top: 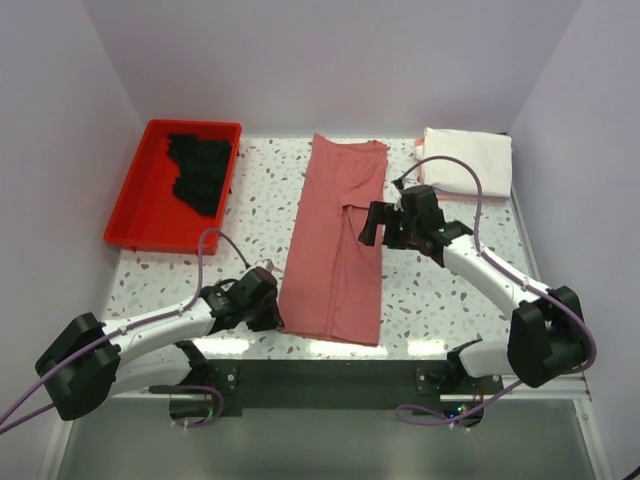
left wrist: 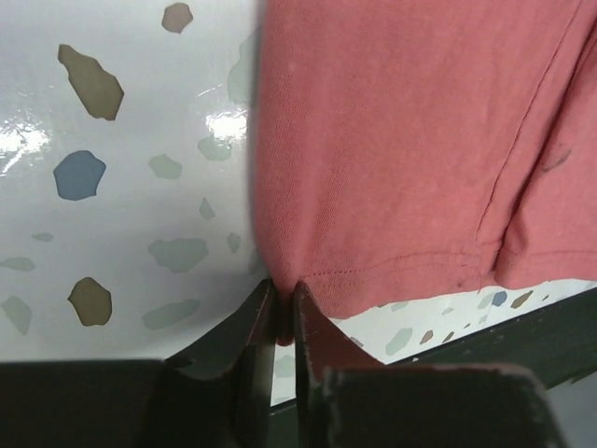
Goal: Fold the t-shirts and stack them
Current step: Fold the tshirt
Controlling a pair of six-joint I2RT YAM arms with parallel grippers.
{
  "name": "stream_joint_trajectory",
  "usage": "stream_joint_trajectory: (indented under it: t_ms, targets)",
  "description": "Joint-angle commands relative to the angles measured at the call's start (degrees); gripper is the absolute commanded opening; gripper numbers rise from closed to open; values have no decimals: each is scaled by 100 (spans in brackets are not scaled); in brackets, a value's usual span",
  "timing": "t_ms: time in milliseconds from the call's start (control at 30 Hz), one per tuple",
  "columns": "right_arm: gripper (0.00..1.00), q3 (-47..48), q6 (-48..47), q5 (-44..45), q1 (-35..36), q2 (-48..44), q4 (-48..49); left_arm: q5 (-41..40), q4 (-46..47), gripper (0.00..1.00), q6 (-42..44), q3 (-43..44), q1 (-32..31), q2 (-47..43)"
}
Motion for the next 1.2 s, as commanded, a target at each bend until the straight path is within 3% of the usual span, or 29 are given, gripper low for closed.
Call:
stream_joint_trajectory:
  t_ms: [0, 167, 333, 600, 800, 867, 1000, 1167]
  targets:
    - [99, -177, 106, 0, -2, -414, -43, 236, -159, 15, 103, -72, 0, 34]
    - [98, -327, -149, -377, 51, -730, -491, 323, -151, 0, 94, -124, -9, 8]
    - [97, -555, -299, 9, 1122, -906, -1473, 385, -46, 0, 164, -28, 0, 140]
    - [92, -1609, 34, -605, 1975, -1556, -1872, 587, 182, 0, 226, -133, -9, 263]
    - [80, -2032, 167, -827, 2336, -1513, -1538, 675, 297, 0, 261, -133, -9, 325]
    - [71, -2058, 88, -800, 2363, -1347, -1555, 649, 288, 0, 252, -142, -9, 228]
    - [69, -2120, 0, -615, 2380, -1135, -1555, 561, 280, 0, 182, -230, -9, 79]
    - [58, -2243, -44, -729, 2406, -1038, -1511, 605, 253, 0, 85, -309, -9, 35]
